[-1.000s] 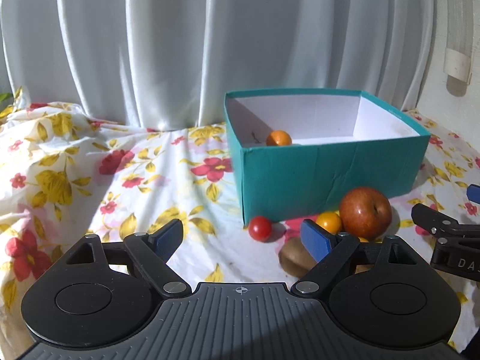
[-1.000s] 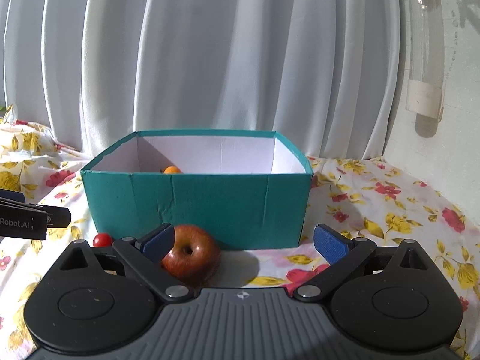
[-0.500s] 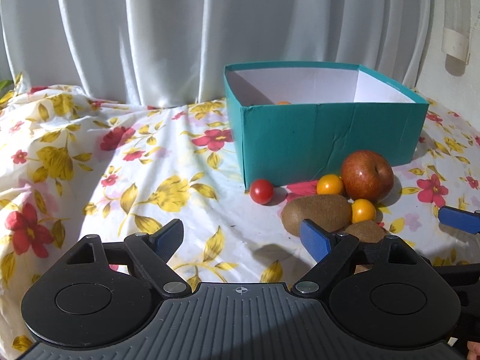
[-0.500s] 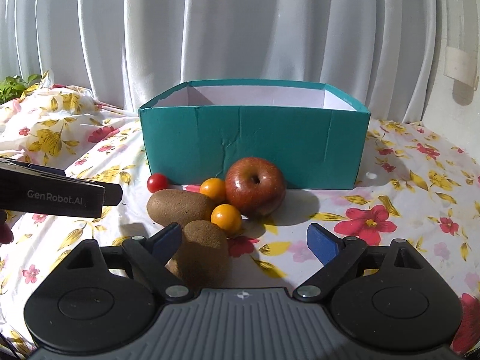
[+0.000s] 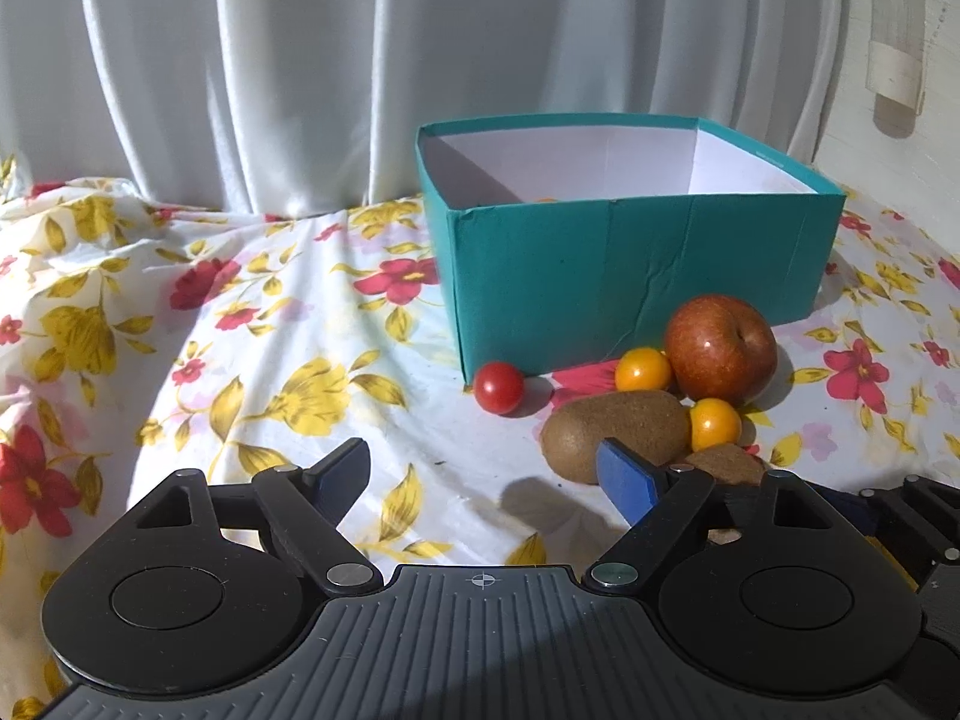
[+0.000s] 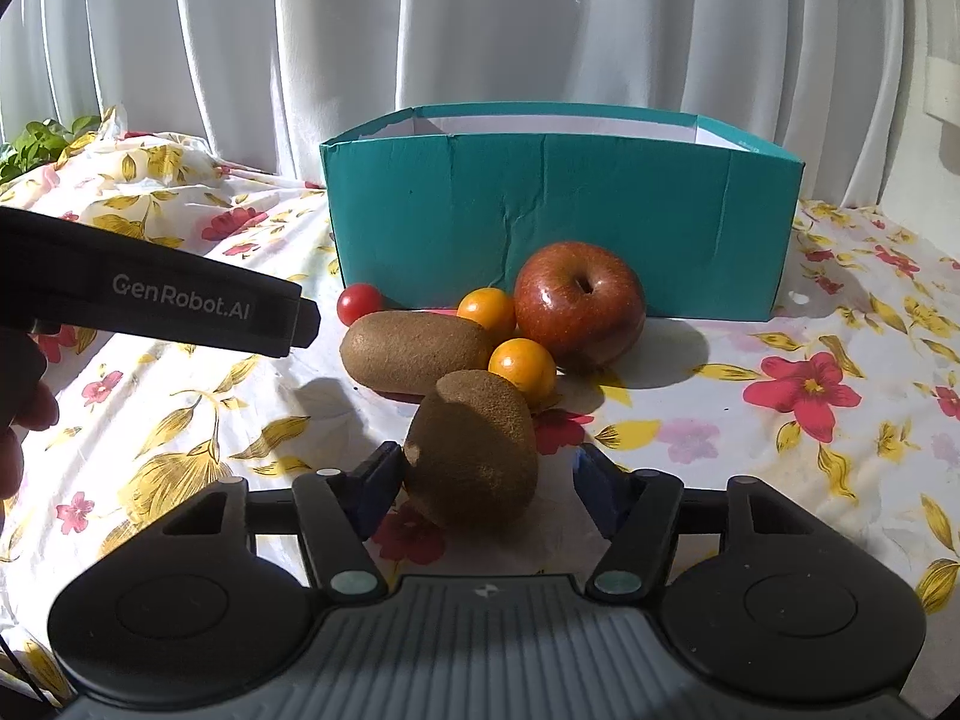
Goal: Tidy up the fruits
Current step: 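Move both open tools back toward the remaining fruit, then grasp a brown kiwi with each tool and lift toward the box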
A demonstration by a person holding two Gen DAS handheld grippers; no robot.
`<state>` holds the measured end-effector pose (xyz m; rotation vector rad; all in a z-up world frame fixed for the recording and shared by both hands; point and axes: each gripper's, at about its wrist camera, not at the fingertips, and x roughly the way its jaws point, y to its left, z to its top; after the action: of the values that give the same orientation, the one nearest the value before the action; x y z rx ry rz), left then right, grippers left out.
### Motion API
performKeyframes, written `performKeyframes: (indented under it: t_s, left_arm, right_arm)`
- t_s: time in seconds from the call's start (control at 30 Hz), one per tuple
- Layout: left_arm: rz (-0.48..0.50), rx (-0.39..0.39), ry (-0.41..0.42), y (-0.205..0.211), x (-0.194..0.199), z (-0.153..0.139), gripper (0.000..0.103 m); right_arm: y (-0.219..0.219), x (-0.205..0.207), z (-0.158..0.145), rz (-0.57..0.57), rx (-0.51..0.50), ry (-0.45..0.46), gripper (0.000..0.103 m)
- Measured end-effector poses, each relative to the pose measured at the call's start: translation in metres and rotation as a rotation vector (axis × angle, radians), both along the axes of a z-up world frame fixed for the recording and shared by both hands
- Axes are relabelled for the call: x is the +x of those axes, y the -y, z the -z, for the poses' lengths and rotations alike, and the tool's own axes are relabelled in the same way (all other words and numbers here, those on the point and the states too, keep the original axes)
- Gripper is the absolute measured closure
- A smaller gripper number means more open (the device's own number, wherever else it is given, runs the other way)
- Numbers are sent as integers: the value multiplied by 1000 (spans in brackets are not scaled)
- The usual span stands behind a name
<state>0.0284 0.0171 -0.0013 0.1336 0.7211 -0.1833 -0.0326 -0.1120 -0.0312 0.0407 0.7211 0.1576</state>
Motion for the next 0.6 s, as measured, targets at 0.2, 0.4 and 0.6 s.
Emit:
performKeyframes:
  t_s: [0.2,0.4,0.6]
  left_arm:
    - [37,9,-21,12,7,9,17]
    - [85,11,-43,29,15,19,20]
    - [151,40,-18,49,25,29,18]
  right_arm:
    - [-3,7,6,-12,10,-4,55]
    - [11,4,8,48,-1,2,56]
    - [31,3,8,111,0,-9,56]
